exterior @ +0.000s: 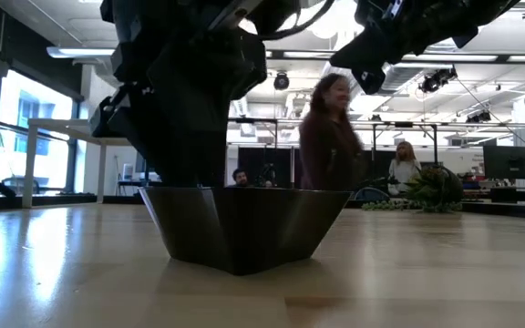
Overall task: Pick & Place Mini shaped plates
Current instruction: Stack the black distorted square plate on top of the other black distorted square plates on the shelf
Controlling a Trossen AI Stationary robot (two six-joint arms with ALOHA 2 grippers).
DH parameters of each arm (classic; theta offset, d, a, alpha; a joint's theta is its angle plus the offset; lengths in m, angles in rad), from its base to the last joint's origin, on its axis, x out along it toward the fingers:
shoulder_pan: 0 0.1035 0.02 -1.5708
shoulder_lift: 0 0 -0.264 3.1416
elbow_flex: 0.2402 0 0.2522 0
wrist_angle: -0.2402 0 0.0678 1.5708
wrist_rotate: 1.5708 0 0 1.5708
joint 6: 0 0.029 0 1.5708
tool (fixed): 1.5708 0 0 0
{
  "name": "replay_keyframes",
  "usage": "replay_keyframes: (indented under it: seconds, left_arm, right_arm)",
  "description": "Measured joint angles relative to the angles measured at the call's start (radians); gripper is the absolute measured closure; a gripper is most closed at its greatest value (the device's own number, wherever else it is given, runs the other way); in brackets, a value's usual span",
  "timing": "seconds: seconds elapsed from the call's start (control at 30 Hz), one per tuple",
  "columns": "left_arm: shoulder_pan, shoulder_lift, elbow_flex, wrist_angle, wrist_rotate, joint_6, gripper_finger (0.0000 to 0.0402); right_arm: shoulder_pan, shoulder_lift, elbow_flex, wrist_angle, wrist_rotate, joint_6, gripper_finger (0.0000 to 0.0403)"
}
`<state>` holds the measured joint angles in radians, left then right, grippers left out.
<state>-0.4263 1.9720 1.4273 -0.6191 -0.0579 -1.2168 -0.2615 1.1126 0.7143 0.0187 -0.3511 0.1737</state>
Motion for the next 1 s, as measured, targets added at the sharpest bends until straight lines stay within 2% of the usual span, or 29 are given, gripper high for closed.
replay_keyframes:
  seconds: [0.1,0.27,0.33,0.67,0.8,1.0]
  left_arm:
    - [0.000,-0.001,0.000,0.023,-0.010,0.018,0.0302]
    - [0.000,-0.001,0.000,0.016,-0.016,0.043,0.0379]
    - [0.001,-0.001,0.000,0.018,-0.017,0.053,0.0395]
    - [0.016,-0.022,-0.001,0.008,0.030,0.097,0.0400]
    - [0.049,-0.095,-0.001,-0.023,0.032,0.163,0.0401]
    - [0.153,-0.235,0.000,-0.104,0.026,0.275,0.0401]
  right_arm:
    - [0.000,0.000,0.000,-0.013,-0.001,-0.012,0.0396]
    - [0.000,0.000,0.000,-0.054,-0.005,-0.041,0.0396]
    - [0.000,0.000,0.000,-0.068,-0.005,-0.058,0.0396]
    - [0.000,0.000,0.000,-0.067,-0.005,-0.074,0.0396]
    - [0.000,0.000,0.000,-0.067,-0.005,-0.082,0.0396]
    - [0.000,0.000,0.000,-0.066,-0.005,-0.080,0.0396]
